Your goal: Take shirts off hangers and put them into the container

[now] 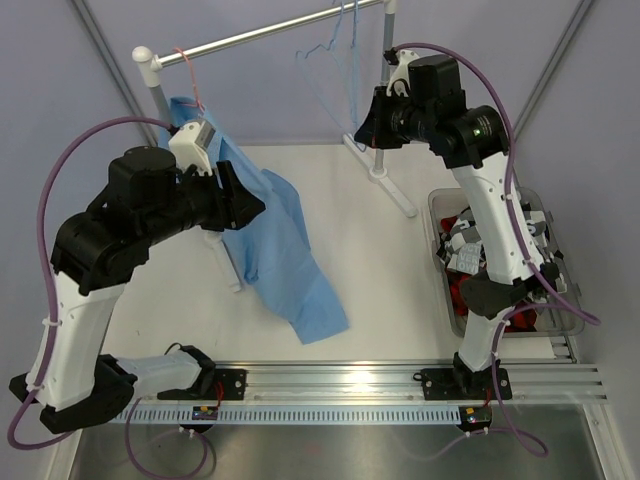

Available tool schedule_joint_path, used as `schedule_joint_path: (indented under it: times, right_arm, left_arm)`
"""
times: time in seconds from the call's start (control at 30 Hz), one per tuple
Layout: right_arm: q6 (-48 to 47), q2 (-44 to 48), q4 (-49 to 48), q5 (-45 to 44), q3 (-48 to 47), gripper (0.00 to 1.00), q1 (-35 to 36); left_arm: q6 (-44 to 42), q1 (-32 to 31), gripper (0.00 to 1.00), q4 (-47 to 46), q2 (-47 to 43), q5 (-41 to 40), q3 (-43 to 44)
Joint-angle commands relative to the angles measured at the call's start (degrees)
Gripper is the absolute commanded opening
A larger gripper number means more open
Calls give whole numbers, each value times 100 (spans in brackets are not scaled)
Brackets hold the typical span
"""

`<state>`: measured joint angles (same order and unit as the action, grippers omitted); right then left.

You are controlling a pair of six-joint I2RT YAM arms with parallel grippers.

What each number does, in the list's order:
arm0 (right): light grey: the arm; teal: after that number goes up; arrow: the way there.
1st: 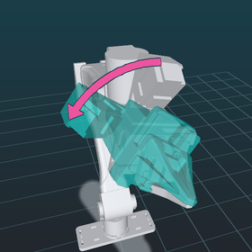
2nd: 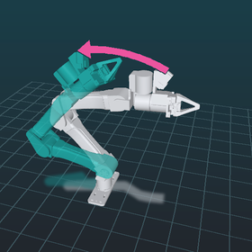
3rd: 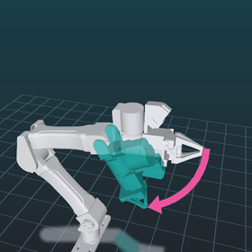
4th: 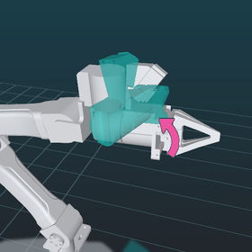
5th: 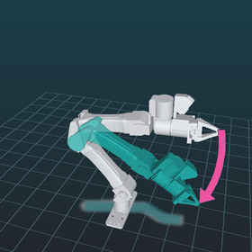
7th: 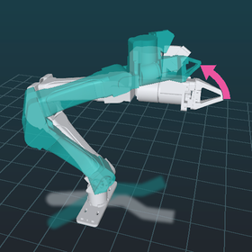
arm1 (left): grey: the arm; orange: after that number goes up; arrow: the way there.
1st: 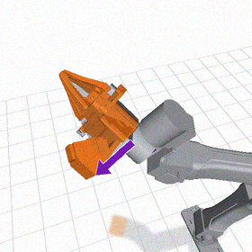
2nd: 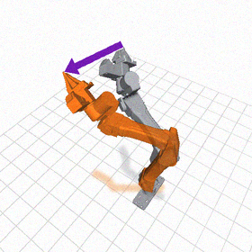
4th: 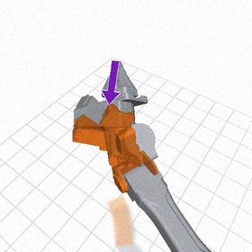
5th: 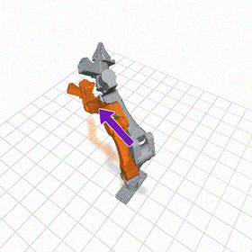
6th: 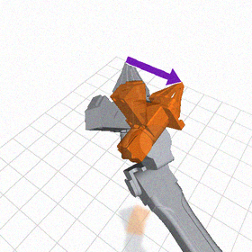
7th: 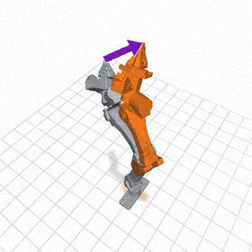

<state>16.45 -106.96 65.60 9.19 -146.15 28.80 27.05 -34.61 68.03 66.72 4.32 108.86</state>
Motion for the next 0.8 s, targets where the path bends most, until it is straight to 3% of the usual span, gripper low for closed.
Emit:
schedule_joint_path:
  times: [0.0,0.07,0.13,0.33,0.5,0.77]
  right_arm:
    - [43,298,-180,162,95,13,-6]
    - [-1,430,-153,136,200,21,21]
    - [-106,579,-92,65,341,38,108]
    - [-537,869,110,-373,368,59,914]
    - [-458,826,-48,135,403,62,1374]
    - [-739,53,-118,1057,-115,63,1612]
  left_arm:
    - [29,-11,51,-27,-185,-851,381]
    - [11,-2,52,113,-159,-1072,539]
    - [-15,-11,52,184,-150,-1310,627]
    - [143,-2,53,834,-107,-2364,838]
    - [196,7,56,1221,-10,-2804,988]
    - [257,25,57,1441,52,-2576,1129]
